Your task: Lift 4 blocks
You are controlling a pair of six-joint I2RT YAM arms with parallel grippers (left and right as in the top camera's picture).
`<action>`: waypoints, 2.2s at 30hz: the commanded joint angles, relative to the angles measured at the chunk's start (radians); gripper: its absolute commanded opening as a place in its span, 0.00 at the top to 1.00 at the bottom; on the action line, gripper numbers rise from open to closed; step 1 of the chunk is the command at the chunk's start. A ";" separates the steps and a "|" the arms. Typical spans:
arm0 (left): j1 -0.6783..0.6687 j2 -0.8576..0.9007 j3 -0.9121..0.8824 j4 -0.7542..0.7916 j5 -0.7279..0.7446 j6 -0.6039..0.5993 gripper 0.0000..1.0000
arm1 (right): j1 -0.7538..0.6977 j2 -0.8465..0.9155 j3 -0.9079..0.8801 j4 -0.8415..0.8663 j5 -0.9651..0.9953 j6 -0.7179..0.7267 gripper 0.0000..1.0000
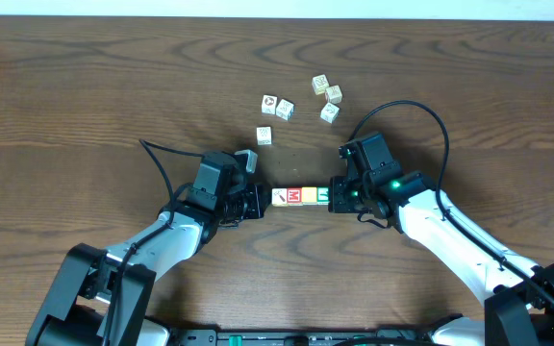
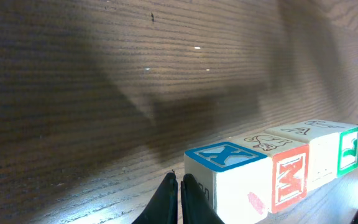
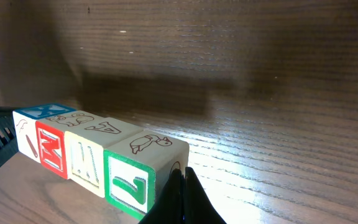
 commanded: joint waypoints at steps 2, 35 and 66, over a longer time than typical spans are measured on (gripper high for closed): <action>-0.044 -0.035 0.068 0.036 0.207 -0.002 0.93 | 0.041 -0.008 0.041 0.032 -0.260 0.014 0.99; -0.044 -0.042 0.099 0.036 0.207 -0.002 0.93 | 0.031 -0.008 0.085 0.025 -0.249 0.014 0.99; -0.043 -0.042 0.126 0.036 0.206 -0.002 0.93 | 0.031 -0.008 0.089 0.003 -0.253 0.005 0.99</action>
